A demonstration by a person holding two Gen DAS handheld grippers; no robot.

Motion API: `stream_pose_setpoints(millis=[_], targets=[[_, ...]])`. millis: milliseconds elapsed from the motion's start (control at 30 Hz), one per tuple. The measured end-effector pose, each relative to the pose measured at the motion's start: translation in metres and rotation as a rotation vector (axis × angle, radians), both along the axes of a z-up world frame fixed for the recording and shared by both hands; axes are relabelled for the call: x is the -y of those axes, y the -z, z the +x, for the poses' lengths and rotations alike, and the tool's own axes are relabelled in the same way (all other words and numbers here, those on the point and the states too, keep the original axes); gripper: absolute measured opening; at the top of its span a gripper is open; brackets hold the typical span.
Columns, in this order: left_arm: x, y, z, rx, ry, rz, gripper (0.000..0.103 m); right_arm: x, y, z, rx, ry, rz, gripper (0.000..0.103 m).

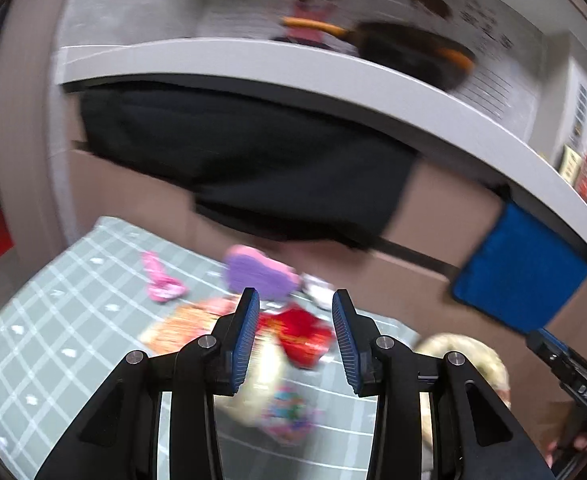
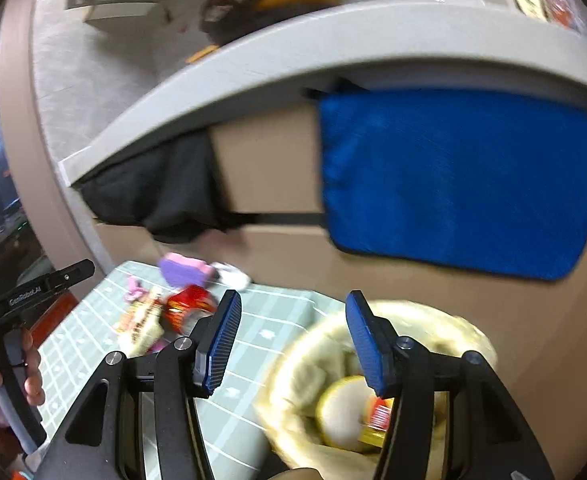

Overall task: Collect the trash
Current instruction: 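Move both open grippers back over the table, then grasp the pink jelly stick with the left gripper while the right grasps the white tissue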

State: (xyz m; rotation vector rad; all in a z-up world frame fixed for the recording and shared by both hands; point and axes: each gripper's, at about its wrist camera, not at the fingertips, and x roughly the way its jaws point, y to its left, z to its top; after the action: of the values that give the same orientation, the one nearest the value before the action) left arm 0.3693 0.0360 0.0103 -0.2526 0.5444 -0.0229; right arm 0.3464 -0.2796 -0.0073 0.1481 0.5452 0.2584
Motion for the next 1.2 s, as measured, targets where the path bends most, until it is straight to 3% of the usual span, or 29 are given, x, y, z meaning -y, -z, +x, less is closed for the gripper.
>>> stream_pose_setpoints(millis=[167, 433, 533, 733, 867, 1000, 1200], targets=[[-0.065, 0.010, -0.003, -0.014, -0.082, 0.016, 0.039, -0.050, -0.004, 0.008, -0.006, -0.077, -0.009, 0.053], [-0.127, 0.058, 0.035, -0.108, -0.134, -0.081, 0.044, -0.112, 0.011, 0.029, -0.027, -0.157, -0.069, 0.053], [-0.132, 0.080, 0.056, -0.096, -0.160, -0.069, 0.045, -0.118, 0.019, 0.037, -0.020, -0.153, -0.075, 0.053], [-0.124, 0.131, 0.123, -0.232, -0.139, -0.023, 0.045, -0.116, 0.044, 0.070, -0.076, -0.139, -0.059, 0.053], [-0.141, 0.153, 0.160, -0.281, -0.195, -0.108, 0.049, -0.108, 0.060, 0.088, -0.127, -0.130, -0.028, 0.053], [-0.146, 0.173, 0.182, -0.347, -0.213, -0.142, 0.049, -0.103, 0.074, 0.101, -0.159, -0.123, -0.020, 0.053], [-0.134, 0.177, 0.178, -0.330, -0.186, -0.094, 0.048, -0.107, 0.087, 0.113, -0.195, -0.130, -0.010, 0.053]])
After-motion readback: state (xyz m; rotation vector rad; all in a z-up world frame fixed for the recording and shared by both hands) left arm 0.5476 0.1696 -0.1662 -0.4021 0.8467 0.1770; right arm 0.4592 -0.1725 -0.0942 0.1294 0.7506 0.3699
